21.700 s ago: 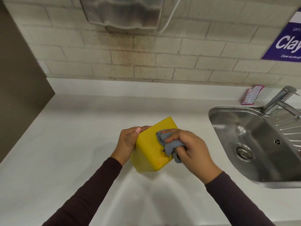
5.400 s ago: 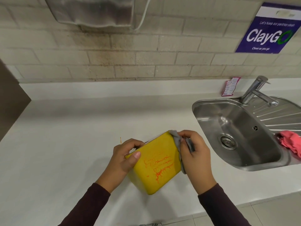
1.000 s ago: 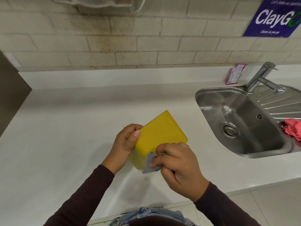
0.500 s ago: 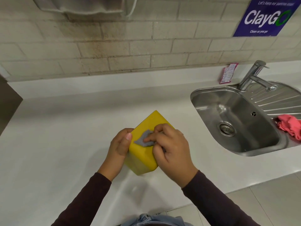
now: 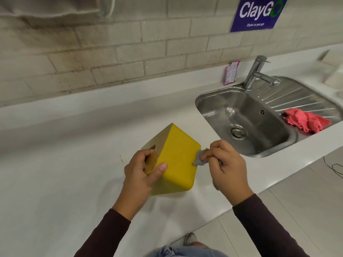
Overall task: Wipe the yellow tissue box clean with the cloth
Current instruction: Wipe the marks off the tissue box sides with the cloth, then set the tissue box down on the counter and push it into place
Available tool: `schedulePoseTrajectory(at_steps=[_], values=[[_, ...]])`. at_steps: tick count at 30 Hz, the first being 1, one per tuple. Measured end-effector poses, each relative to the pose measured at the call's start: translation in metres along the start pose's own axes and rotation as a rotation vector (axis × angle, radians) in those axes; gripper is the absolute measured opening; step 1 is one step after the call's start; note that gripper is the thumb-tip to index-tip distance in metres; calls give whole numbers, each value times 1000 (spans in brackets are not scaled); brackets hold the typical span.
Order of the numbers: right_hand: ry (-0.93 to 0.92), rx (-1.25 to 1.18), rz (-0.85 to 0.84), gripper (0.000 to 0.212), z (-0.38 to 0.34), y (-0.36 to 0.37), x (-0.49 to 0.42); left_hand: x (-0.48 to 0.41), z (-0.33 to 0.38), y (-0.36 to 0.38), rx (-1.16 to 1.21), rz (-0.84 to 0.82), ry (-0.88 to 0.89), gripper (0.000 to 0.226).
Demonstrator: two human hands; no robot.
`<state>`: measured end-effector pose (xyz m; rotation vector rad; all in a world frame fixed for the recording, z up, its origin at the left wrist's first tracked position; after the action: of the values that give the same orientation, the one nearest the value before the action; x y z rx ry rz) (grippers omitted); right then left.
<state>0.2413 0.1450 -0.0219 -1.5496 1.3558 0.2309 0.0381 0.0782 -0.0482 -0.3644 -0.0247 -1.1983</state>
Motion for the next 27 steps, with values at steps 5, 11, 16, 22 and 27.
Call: schedulePoseTrajectory(at_steps=[5,11,16,22,27], values=[[321,-136,19,40,40,-8,19,-1,12,27,-33,79,-64,81],[619,-292,90,42,105,-21,29,-16,29,66,-180,232,-76,91],[717,-462,75,36,134,-29,31,-32,28,107,-538,436,-111,92],[782,-727,14,22,153,-26,35,-29,8,143,-778,568,-182,96],[733,-769,-56,28,160,-19,37,-24,1,160,-877,630,-229,96]])
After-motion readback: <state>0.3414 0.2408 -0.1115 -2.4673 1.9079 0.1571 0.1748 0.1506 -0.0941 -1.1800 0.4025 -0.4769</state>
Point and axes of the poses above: each hand's wrist, its own x-axis away from the middle knuckle, its own y-axis out of the palm, z = x × y, the point moved 2 cm from there along -x, towards the middle knuckle, and after that the axes turned 15 degrees about -y, right-handed, at the moved point
